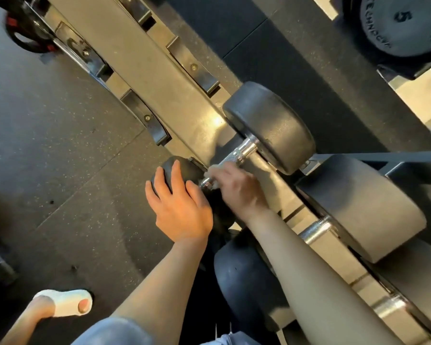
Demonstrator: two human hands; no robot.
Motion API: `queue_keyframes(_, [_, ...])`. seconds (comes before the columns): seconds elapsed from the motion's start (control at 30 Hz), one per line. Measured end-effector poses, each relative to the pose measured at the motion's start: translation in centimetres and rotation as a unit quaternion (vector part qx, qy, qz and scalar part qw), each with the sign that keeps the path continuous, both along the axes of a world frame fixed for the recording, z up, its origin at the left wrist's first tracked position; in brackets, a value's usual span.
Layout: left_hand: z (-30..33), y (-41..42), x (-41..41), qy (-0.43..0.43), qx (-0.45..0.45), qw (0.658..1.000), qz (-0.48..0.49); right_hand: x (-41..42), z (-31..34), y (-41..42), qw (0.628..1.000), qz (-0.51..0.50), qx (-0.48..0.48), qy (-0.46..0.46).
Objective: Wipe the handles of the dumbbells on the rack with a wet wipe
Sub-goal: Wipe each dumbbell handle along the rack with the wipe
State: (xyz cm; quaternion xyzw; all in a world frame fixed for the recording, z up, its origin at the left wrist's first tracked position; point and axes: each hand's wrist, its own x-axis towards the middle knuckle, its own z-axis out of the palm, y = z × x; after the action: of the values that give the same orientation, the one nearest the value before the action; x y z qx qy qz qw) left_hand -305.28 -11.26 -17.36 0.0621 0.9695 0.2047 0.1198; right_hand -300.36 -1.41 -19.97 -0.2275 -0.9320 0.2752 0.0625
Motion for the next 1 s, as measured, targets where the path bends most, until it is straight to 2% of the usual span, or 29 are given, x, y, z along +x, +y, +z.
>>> queue_keyframes(0.07, [-0.1, 0.2, 0.0, 0.014, 0.003, 1.000, 0.006, 0.8, -0.4, 0.9, 0.997, -0.058, 0.049, 0.026])
queue_keyframes(0.13, [-0.1, 0.3, 0.0, 0.014, 0.002, 1.000, 0.011, 1.4, -0.7, 0.8, 0.980, -0.196, -0.010, 0.045])
queue_keyframes(0.2, [-0.2, 0.2, 0.1, 0.014, 0.002, 1.000, 0.010, 0.8, -0.5, 0.0, 0.922, -0.349, -0.137, 0.100])
queue_keyframes(0.3, [-0.2, 0.0, 0.2, 0.017, 0.002, 1.000, 0.007, -0.4, 0.2, -1.6, 0.803, -0.498, -0.304, 0.124])
queue_keyframes(0.33, [-0.2, 0.0, 0.2, 0.016, 0.001, 1.000, 0.009, -0.5, 0.1, -2.3, 0.782, -0.507, -0.351, 0.093])
queue_keyframes(0.43, [0.0, 0.1, 0.3, 0.016, 0.002, 1.000, 0.008, 0.0, -1.0, -4.0, 0.793, -0.424, -0.432, -0.072])
queue_keyframes(0.47, [0.0, 0.0, 0.3, 0.017, 0.005, 1.000, 0.006, 0.0, -1.1, -3.6, 0.778, -0.415, -0.461, -0.104])
queue_keyframes(0.53, [-0.1, -0.1, 0.3, 0.019, 0.008, 1.000, 0.010, 0.0, -1.1, -2.2, 0.736, -0.424, -0.518, -0.106])
queue_keyframes(0.63, [-0.2, -0.2, 0.3, 0.016, 0.004, 1.000, 0.011, 0.2, 0.0, -0.9, 0.636, -0.510, -0.579, -0.010])
queue_keyframes(0.7, [-0.2, 0.0, 0.3, 0.011, 0.007, 1.000, 0.014, 0.0, 1.1, -0.4, 0.552, -0.586, -0.587, 0.087])
queue_keyframes(0.8, [-0.2, 0.1, 0.3, -0.002, 0.012, 1.000, 0.015, -1.5, 2.7, 0.8, 0.388, -0.642, -0.616, 0.238])
queue_keyframes(0.83, [-0.2, 0.1, 0.4, -0.002, 0.012, 1.000, 0.016, -2.1, 3.1, 1.1, 0.348, -0.649, -0.620, 0.270])
queue_keyframes(0.87, [-0.2, 0.0, 0.4, -0.001, 0.013, 1.000, 0.016, -2.7, 3.4, 1.3, 0.326, -0.653, -0.620, 0.287])
queue_keyframes(0.9, [-0.2, 0.0, 0.4, -0.001, 0.013, 1.000, 0.017, -3.2, 3.7, 1.3, 0.329, -0.657, -0.614, 0.289])
queue_keyframes(1.0, [-0.2, 0.0, 0.4, -0.005, 0.013, 1.000, 0.012, -4.2, 3.8, 1.1, 0.425, -0.671, -0.558, 0.239])
